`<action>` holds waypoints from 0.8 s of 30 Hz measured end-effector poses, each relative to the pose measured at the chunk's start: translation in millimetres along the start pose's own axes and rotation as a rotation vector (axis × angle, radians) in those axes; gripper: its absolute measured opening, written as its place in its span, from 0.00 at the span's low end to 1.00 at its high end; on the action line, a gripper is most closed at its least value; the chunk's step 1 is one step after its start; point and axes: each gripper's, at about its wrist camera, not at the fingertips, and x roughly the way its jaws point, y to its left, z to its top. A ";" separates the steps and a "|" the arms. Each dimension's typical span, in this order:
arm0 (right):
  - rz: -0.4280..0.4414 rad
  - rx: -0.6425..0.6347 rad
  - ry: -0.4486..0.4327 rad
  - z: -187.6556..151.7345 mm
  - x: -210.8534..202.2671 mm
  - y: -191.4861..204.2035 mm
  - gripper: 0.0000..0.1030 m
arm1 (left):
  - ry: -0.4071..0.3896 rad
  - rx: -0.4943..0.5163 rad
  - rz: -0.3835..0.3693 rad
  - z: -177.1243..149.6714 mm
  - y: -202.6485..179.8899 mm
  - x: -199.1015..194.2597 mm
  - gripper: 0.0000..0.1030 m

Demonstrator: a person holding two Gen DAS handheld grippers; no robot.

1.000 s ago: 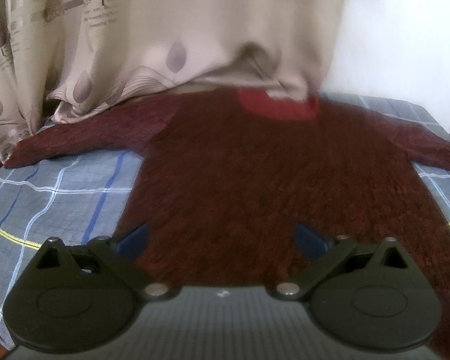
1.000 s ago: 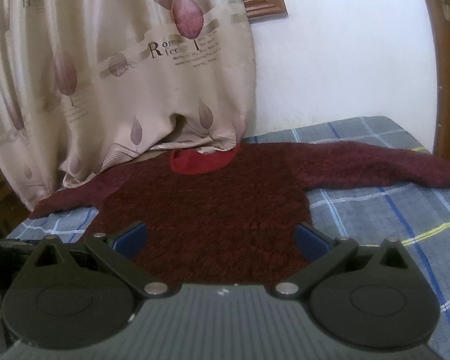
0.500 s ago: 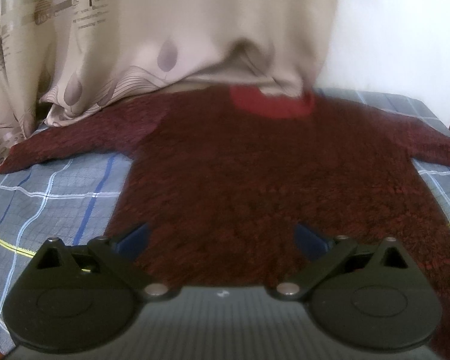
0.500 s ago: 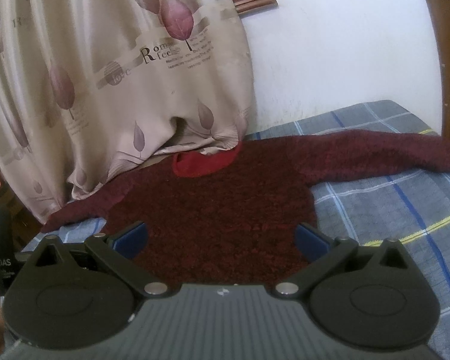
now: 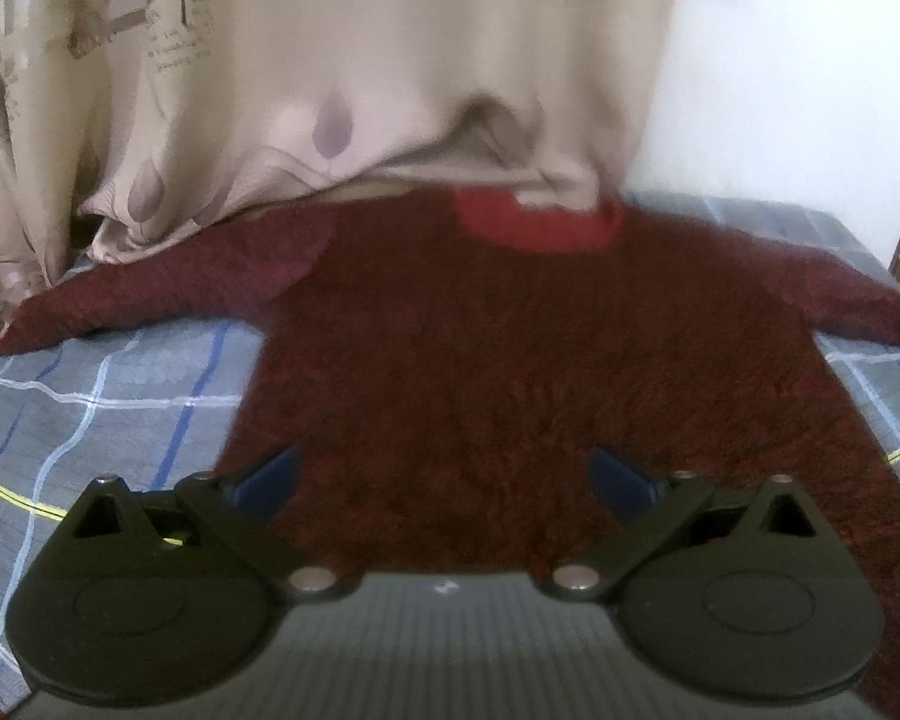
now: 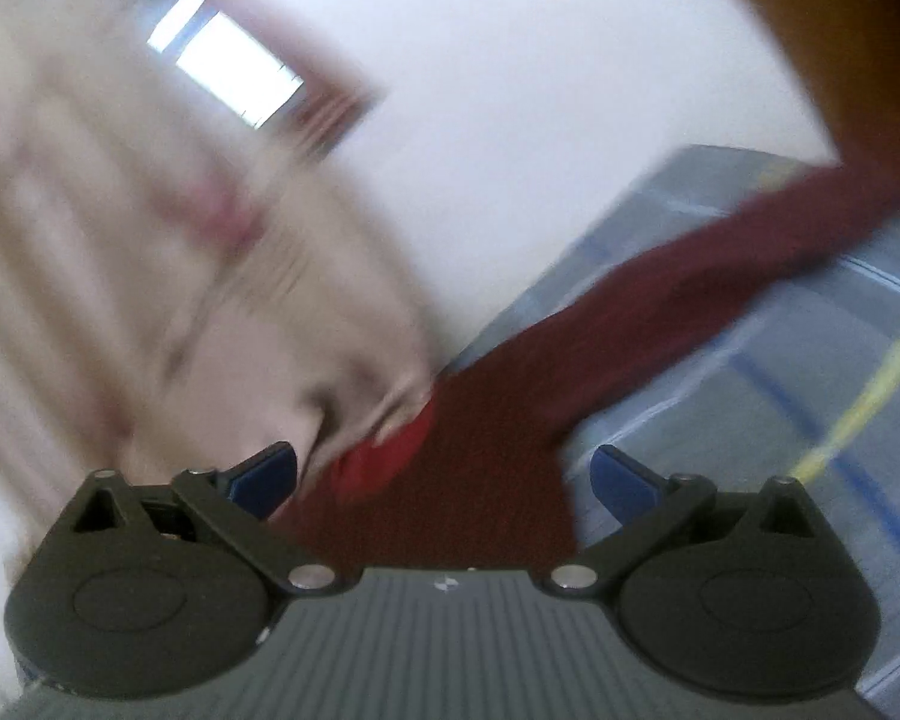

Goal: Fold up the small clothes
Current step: 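Grasp the sweater sleeve end with the right gripper and lift it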

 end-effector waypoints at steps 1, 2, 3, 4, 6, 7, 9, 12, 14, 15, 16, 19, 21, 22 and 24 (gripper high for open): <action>-0.014 0.062 -0.035 12.0 -1.8 -18.5 0.96 | -0.006 -0.001 -0.001 0.6 1.2 -2.3 1.00; -0.047 0.132 -0.076 25.5 -4.4 -39.4 0.95 | -0.008 -0.002 -0.002 1.6 2.3 -4.1 1.00; -0.061 0.190 -0.107 35.5 -6.7 -55.9 0.95 | -0.011 -0.005 -0.003 2.6 3.6 -6.2 1.00; -0.066 0.236 -0.134 43.0 -8.3 -70.1 0.93 | -0.013 -0.009 -0.003 3.3 4.8 -7.5 1.00; -0.112 0.331 -0.194 59.6 -11.5 -99.6 0.90 | -0.012 -0.012 0.001 4.4 6.0 -9.1 1.00; -0.118 0.374 -0.214 66.1 -12.0 -112.5 0.89 | -0.011 -0.011 0.003 5.0 6.6 -9.6 1.00; -0.120 0.438 -0.230 76.4 -8.9 -134.4 0.85 | -0.004 -0.019 0.008 6.5 7.1 -9.6 1.00; -0.114 0.514 -0.246 80.3 -1.0 -158.7 0.82 | -0.001 -0.021 0.009 8.7 6.7 -10.8 1.00; -0.105 0.541 -0.248 86.3 5.7 -168.0 0.75 | -0.002 -0.017 0.014 11.0 4.8 -11.4 1.00; -0.115 0.537 -0.248 88.0 9.2 -169.1 0.73 | -0.003 -0.016 0.012 11.8 4.7 -11.6 1.00; -0.123 0.533 -0.250 88.9 13.1 -170.3 0.72 | -0.008 -0.015 0.010 12.5 4.2 -12.8 1.00; -0.127 0.552 -0.256 93.9 20.6 -171.0 0.68 | -0.009 -0.013 0.009 14.8 1.4 -13.1 1.00; -0.155 0.581 -0.258 104.2 24.7 -173.0 0.60 | -0.007 -0.015 0.006 15.0 0.9 -13.6 1.00; -0.170 0.591 -0.260 104.2 25.1 -174.4 0.54 | -0.005 -0.019 0.003 15.4 1.2 -13.4 1.00; -0.208 0.627 -0.267 101.2 18.6 -173.3 0.50 | 0.000 -0.023 -0.002 16.0 1.6 -13.8 1.00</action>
